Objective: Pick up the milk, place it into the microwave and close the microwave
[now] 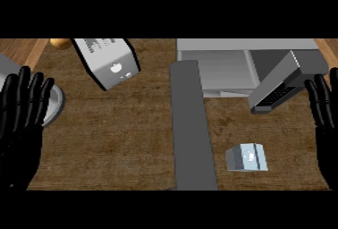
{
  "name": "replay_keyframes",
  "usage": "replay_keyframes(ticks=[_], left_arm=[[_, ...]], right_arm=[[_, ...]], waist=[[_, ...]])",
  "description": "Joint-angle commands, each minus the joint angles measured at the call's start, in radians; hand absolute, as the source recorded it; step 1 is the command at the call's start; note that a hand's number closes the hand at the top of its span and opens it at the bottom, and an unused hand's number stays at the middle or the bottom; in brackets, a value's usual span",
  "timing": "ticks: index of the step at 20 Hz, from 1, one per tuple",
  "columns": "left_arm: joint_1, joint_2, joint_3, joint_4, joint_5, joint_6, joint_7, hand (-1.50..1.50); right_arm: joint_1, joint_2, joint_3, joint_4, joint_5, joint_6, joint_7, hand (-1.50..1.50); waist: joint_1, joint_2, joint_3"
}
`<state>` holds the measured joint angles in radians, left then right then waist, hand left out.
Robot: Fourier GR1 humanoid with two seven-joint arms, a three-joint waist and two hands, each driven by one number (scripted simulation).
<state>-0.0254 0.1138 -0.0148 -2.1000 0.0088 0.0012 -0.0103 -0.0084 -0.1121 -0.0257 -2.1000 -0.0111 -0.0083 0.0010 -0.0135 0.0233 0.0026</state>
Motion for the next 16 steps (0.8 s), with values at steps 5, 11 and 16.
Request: replay_keyframes(ticks=[5,11,16], left_arm=[[-0.027,-0.081,-0.106,-0.026,-0.132,0.094,0.06,-1.5],[0.191,-0.113,-0.15,-0.036,-0.002,0.218,0.015,-1.5],[0.412,-0.111,-0.168,-0.12,0.037,0.122,-0.103,-1.5]], right_arm=[[0.218,-0.051,0.046,-0.255,-0.177,0.179,0.061,-1.5],[0.381,-0.088,0.089,-0.381,-0.283,0.294,0.062,-1.5],[0.572,-0.087,0.042,-0.436,-0.307,0.393,-0.052,-1.5]], waist=[[-0.004,-0.028,-0.002],[0.006,-0.028,-0.003],[0.007,-0.03,-0.003]])
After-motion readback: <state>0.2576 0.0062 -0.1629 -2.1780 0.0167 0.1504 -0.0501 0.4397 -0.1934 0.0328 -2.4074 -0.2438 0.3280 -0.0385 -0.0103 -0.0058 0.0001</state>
